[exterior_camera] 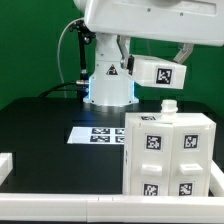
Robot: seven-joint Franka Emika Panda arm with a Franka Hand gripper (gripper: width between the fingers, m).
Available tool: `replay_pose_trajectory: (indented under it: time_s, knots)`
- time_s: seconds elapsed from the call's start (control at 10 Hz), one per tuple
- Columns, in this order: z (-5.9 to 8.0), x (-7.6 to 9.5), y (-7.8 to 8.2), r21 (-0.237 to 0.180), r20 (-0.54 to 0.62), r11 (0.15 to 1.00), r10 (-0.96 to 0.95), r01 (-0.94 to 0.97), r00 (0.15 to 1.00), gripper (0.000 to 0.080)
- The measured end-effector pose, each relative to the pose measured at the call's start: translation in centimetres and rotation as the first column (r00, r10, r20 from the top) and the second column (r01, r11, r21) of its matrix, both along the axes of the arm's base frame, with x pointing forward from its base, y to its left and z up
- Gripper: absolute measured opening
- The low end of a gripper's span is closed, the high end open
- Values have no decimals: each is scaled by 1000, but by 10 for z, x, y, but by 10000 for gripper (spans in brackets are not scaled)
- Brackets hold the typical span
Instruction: Assemble cabinet
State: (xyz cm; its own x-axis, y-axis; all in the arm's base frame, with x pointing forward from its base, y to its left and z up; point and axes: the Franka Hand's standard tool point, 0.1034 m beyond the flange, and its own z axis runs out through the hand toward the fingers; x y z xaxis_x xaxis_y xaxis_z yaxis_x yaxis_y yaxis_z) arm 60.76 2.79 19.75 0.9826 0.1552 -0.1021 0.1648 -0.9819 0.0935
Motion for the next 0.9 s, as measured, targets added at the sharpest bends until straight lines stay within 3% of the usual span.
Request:
replay_pose_trajectory:
  time_s: [0.2, 0.4, 0.7, 0.9]
  knots:
    - [-12, 4, 19, 29, 4, 998, -63, 63, 998, 558]
    - [-15, 12, 26, 27, 10, 996, -80, 79, 997, 558]
    - [-20, 18, 14, 18, 13, 997, -81, 81, 997, 558]
    - [-24, 20, 20, 17, 27, 996, -85, 85, 996, 558]
